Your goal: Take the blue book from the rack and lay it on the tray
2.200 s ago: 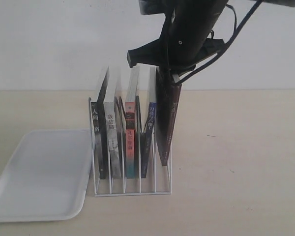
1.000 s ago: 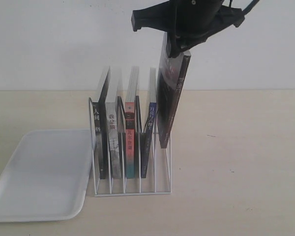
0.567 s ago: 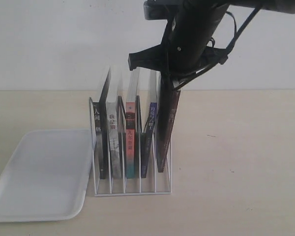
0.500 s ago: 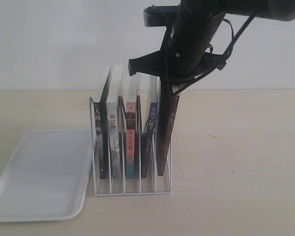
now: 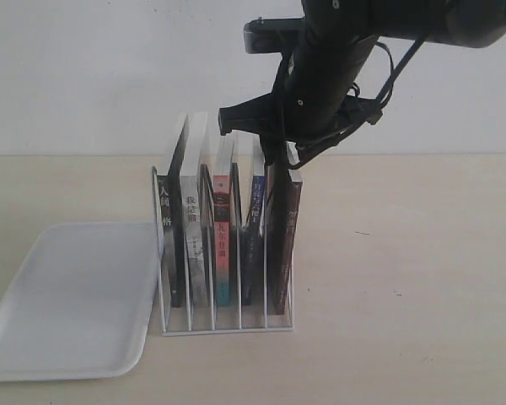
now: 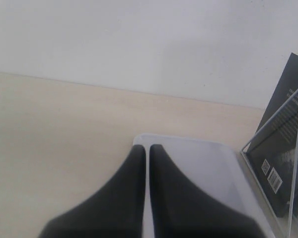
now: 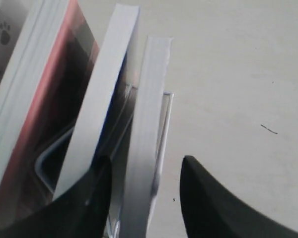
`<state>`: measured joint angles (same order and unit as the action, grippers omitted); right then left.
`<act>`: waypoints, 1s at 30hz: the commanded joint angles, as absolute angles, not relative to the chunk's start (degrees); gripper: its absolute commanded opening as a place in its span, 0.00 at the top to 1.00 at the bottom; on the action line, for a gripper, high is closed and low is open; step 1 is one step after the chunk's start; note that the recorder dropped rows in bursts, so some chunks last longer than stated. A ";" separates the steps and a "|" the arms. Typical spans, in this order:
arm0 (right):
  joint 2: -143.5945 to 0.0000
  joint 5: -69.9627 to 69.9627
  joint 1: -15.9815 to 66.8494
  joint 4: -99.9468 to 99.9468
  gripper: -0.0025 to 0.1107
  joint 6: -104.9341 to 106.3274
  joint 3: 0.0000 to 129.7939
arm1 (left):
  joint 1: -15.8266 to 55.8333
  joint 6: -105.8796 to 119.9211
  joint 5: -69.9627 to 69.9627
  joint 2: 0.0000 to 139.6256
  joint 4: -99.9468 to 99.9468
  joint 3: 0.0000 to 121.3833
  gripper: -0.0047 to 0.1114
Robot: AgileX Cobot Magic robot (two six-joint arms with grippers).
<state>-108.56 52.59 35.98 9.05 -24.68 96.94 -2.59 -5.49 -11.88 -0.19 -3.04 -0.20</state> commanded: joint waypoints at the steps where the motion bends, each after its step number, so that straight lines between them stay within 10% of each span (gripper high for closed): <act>1: -105.31 52.88 35.93 9.42 0.61 -23.57 97.22 | -2.78 -5.92 -11.47 0.00 -3.63 0.00 0.92; 30: -111.67 54.40 45.85 17.61 0.61 -29.95 109.23 | -2.78 -5.92 -11.47 0.00 -3.63 0.00 0.92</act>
<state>-111.01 55.66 45.73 16.31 -28.34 108.90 -2.59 -5.49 -11.88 -0.19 -3.04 -0.20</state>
